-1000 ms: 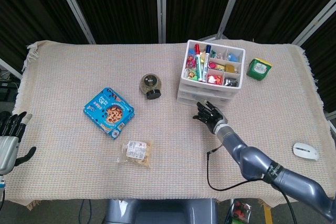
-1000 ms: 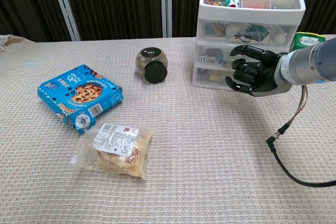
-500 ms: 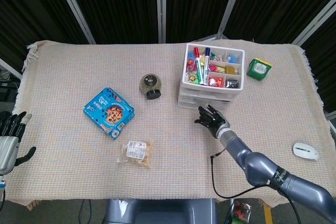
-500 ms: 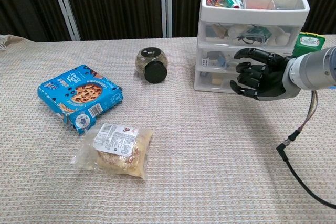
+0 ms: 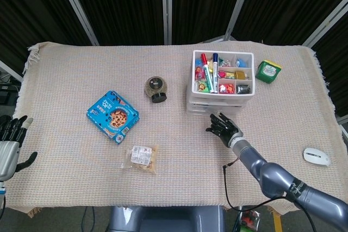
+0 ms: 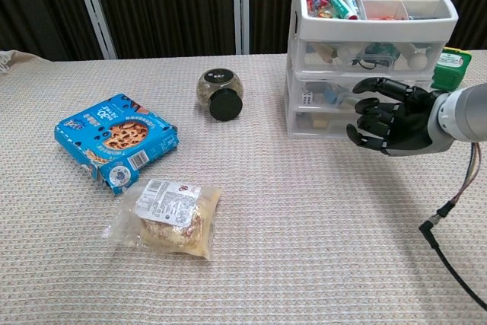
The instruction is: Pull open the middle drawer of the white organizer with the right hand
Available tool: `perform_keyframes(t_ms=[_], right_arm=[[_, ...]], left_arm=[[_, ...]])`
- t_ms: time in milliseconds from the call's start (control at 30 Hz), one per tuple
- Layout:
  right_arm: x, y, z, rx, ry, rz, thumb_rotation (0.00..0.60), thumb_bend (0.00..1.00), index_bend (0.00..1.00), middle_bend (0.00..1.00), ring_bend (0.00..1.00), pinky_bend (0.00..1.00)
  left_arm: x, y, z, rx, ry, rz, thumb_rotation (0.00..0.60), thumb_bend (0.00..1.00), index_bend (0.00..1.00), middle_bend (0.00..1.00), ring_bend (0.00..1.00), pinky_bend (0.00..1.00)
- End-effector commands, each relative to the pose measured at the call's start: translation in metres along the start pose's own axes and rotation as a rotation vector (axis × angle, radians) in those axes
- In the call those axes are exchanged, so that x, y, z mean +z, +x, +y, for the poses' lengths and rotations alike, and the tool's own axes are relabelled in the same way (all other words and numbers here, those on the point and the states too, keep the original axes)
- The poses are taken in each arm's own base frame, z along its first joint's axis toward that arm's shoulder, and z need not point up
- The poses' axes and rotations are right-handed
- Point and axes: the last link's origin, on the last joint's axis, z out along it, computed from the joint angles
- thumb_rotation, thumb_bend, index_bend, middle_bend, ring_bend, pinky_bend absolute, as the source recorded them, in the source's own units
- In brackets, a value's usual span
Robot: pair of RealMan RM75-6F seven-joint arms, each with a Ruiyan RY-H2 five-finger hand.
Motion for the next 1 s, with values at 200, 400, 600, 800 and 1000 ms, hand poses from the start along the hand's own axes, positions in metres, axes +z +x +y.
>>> perform_keyframes(t_ms=[200, 400, 600, 800, 1000], right_arm=[[-0.009, 0.007, -0.001, 0.004, 0.011, -0.007, 0.6, 0.38, 0.39, 0.84, 0.86, 0.59], [-0.019, 0.018, 0.004, 0.021, 0.018, 0.003, 0.6, 0.38, 0.39, 0.84, 0.86, 0.59], [-0.025, 0.022, 0.007, 0.012, 0.035, 0.006, 0.6, 0.38, 0.4, 0.84, 0.86, 0.59], [-0.032, 0.026, 0.012, 0.017, 0.037, 0.005, 0.6, 0.38, 0.4, 0.84, 0.86, 0.59], [-0.036, 0.028, 0.017, 0.016, 0.033, 0.0, 0.6, 0.38, 0.41, 0.84, 0.86, 0.59]], left_arm=[[0.0, 0.0, 0.0, 0.001, 0.003, 0.001, 0.6, 0.32, 0.0, 0.0, 0.0, 0.0], [0.0, 0.0, 0.001, 0.002, 0.003, 0.001, 0.6, 0.32, 0.0, 0.0, 0.0, 0.0], [0.0, 0.0, 0.001, 0.006, 0.004, 0.002, 0.6, 0.32, 0.0, 0.0, 0.0, 0.0], [0.0, 0.0, 0.001, 0.008, 0.006, 0.002, 0.6, 0.32, 0.0, 0.0, 0.0, 0.0], [0.0, 0.0, 0.001, 0.007, 0.006, 0.002, 0.6, 0.32, 0.0, 0.0, 0.0, 0.0]])
